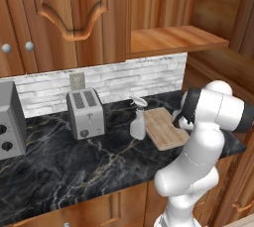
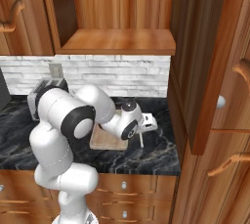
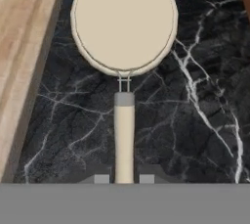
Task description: Grab the spray bottle from the cabinet, then place it next to the cutting board for sanitizing. Then grab the dish brush from the countertop next to the sink and place it next to the cutting board.
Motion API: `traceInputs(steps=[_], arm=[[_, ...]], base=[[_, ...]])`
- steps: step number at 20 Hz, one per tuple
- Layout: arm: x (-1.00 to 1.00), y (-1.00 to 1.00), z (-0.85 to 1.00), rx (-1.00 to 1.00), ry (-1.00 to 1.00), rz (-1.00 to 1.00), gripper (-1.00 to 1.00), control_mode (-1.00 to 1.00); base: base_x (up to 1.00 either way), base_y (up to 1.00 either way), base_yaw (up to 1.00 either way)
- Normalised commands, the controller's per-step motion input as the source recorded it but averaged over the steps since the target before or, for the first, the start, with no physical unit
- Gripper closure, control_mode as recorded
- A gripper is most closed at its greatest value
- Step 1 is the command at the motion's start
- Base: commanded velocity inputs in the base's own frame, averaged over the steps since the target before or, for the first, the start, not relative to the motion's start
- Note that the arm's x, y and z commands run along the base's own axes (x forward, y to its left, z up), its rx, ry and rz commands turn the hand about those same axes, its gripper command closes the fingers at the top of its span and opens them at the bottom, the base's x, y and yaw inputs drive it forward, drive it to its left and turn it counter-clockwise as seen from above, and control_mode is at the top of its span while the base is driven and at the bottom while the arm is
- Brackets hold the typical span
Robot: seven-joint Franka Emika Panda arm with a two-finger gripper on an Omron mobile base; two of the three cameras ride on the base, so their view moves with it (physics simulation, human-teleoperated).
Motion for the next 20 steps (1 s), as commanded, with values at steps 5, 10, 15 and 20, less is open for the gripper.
traceInputs(steps=[5, 10, 15, 20], arm=[[0.24, 0.0, -0.4, 0.0, 0.01, 0.0, 1.0, -1.0], [0.19, 0.0, -0.37, 0.0, 0.02, 0.0, 1.0, -1.0], [0.09, 0.01, -0.23, 0.0, 0.02, 0.0, -1.0, -1.0], [-0.06, 0.09, 0.05, 0.0, 0.0, 0.0, -1.0, -1.0]], base=[[0.0, 0.0, 0.0], [0.0, 0.0, 0.0], [0.0, 0.0, 0.0], [0.0, 0.0, 0.0]])
